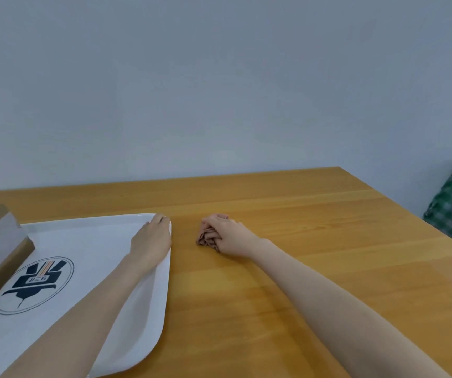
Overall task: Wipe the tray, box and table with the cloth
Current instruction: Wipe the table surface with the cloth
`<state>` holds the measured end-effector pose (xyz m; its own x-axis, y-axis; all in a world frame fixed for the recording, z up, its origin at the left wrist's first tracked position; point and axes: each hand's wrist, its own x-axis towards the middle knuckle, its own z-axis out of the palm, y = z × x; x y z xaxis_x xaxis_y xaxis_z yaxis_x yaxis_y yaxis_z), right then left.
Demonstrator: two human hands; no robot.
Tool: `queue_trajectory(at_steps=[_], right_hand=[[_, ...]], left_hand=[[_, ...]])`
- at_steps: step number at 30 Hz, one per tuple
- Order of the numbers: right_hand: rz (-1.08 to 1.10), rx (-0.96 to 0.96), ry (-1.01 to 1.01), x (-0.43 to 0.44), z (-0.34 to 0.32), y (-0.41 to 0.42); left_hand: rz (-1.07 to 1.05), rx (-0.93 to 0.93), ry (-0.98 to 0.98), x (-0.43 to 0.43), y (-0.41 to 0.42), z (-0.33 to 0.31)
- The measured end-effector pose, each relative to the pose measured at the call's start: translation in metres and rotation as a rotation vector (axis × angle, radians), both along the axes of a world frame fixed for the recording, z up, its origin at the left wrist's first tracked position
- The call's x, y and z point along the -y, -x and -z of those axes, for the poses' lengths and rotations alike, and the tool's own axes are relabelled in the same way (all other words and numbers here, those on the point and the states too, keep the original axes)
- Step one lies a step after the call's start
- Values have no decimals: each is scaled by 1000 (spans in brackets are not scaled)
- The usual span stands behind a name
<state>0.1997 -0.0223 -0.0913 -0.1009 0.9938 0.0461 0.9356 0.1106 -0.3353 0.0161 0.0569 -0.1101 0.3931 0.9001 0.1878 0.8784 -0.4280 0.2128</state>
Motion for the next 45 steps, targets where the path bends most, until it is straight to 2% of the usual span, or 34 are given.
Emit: queue_trajectory(at_steps=[4,8,13,18,22,24,29,32,36,41,45], right_hand=[[43,28,25,-23,-3,20],[-12,-12,5,-22,1,33],[-113,-9,-1,4,5,43],[-177,36,-36,38,3,50],[-201,56,-43,59,1,54],[-214,71,-45,71,1,57],[-251,88,-53,96,1,65],[-274,78,-64,112,4,69],[-301,78,-89,127,4,76],[-348,45,-121,146,6,80],[-372,19,-133,159,10,72]], left_hand=[[-18,5,-12,4,-4,-2],[-13,11,14,5,-2,-4],[13,-72,81,2,3,-11],[106,-246,217,7,12,-16],[102,-176,256,33,19,-11],[115,-95,225,47,23,-11],[38,245,-19,79,27,-25],[11,229,-107,93,26,-31],[48,111,-161,93,27,-26],[93,100,-9,104,21,-17],[111,-4,139,101,24,-11]])
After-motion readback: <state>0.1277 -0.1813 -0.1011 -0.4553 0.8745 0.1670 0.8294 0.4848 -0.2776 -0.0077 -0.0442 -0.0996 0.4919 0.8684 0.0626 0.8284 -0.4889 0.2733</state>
